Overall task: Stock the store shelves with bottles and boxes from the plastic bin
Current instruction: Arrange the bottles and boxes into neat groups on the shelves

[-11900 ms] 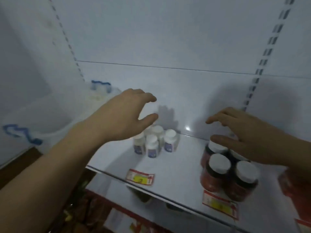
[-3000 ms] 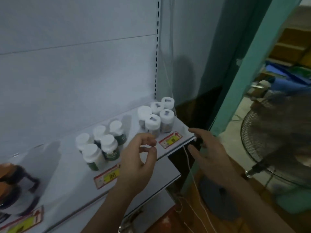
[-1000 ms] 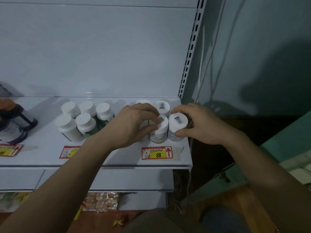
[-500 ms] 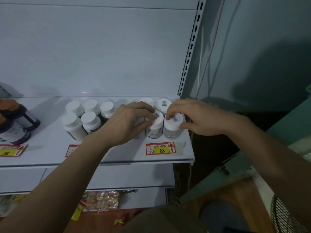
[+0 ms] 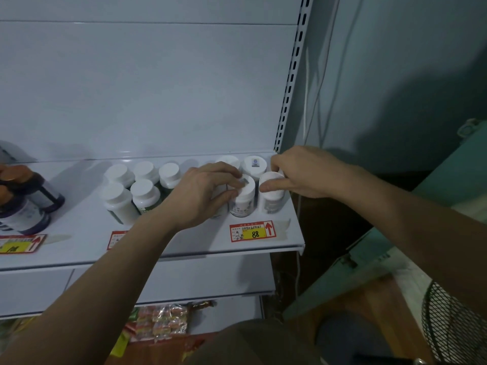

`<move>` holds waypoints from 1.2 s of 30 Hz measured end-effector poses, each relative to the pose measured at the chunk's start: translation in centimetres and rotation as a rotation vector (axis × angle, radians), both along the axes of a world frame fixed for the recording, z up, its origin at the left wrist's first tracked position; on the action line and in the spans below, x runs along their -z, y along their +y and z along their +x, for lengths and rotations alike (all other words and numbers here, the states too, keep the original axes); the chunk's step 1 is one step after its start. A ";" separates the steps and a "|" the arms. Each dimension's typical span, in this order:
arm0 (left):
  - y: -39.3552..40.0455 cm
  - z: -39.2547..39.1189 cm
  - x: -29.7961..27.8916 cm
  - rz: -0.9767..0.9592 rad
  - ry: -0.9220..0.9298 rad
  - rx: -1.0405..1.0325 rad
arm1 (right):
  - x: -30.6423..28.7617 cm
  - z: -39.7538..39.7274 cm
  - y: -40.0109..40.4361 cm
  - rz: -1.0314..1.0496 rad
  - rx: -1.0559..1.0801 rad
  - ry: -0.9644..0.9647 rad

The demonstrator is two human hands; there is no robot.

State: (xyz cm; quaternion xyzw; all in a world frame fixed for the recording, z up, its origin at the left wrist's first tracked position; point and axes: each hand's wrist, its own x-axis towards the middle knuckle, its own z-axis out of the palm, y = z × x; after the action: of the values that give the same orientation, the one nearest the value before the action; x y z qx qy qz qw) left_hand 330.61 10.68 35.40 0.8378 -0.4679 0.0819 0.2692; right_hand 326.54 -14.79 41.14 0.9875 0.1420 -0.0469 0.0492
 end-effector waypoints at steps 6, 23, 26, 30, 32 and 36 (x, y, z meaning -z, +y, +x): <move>0.0 0.0 0.0 -0.012 0.016 0.010 | -1.1 -0.4 -1.2 0.156 -0.137 0.146; 0.2 0.1 -0.2 -0.011 -0.018 0.023 | -0.5 -0.4 -0.7 0.259 -0.155 0.145; 0.3 0.2 -0.2 -0.011 -0.022 0.027 | -0.1 -0.4 -0.4 0.247 -0.148 0.129; 0.4 0.2 -0.3 -0.008 -0.022 0.030 | 0.4 -0.1 -0.3 0.218 -0.107 0.062; 0.5 0.2 -0.4 -0.006 -0.023 0.029 | 0.6 -0.1 -0.2 0.228 -0.085 0.046; 0.6 0.2 -0.4 -0.008 -0.016 0.027 | 0.9 -0.3 0.1 0.252 -0.053 0.030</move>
State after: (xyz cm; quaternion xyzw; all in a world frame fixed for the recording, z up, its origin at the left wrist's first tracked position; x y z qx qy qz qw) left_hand 330.80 11.27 35.76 0.8295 -0.4812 0.0869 0.2701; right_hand 326.28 -14.71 40.22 0.9809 0.1737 -0.0421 -0.0764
